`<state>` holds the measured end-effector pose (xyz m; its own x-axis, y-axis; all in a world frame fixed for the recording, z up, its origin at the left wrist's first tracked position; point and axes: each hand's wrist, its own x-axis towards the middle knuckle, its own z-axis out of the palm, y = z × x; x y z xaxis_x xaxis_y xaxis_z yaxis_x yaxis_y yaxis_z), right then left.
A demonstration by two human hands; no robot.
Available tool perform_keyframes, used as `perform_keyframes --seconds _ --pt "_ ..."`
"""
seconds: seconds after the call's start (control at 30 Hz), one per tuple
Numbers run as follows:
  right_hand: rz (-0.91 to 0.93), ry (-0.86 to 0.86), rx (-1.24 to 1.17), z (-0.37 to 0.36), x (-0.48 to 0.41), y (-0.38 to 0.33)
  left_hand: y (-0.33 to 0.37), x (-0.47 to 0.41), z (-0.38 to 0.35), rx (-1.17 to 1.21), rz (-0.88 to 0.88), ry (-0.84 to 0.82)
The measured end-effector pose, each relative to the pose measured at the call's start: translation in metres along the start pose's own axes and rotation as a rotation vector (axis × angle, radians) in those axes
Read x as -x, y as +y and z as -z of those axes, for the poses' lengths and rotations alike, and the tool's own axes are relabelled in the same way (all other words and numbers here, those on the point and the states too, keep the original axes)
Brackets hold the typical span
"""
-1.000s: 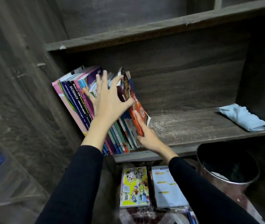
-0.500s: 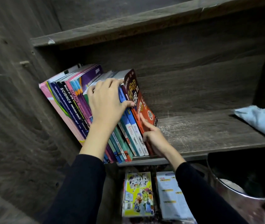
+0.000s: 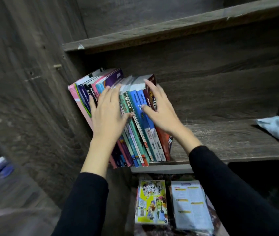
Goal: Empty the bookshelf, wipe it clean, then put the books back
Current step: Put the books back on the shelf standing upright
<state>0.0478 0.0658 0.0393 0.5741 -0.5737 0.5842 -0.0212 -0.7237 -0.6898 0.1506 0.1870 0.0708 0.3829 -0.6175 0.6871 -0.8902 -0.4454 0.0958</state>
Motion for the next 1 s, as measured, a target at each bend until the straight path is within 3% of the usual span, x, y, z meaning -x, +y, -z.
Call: perform_keyframes --seconds 0.17,0.47,0.7,0.77,0.87,1.0 --pt "0.049 -0.091 0.365 0.000 -0.024 -0.029 0.001 0.000 0.000 0.010 -0.021 0.042" --pt "0.108 -0.163 0.557 0.006 -0.025 -0.030 0.011 -0.010 0.009 -0.095 0.044 -0.063" --pt "0.116 -0.118 0.471 0.014 -0.023 -0.022 0.016 -0.003 0.008 -0.041 0.056 -0.057" --pt "0.108 -0.100 0.437 0.015 -0.021 -0.020 0.016 0.003 0.006 0.026 0.042 0.010" --pt "0.098 -0.084 0.405 0.017 -0.019 -0.020 0.021 0.020 -0.003 0.168 0.024 0.238" --pt "0.078 -0.094 0.381 0.016 -0.019 -0.021 0.038 0.050 -0.016 0.561 0.122 0.446"
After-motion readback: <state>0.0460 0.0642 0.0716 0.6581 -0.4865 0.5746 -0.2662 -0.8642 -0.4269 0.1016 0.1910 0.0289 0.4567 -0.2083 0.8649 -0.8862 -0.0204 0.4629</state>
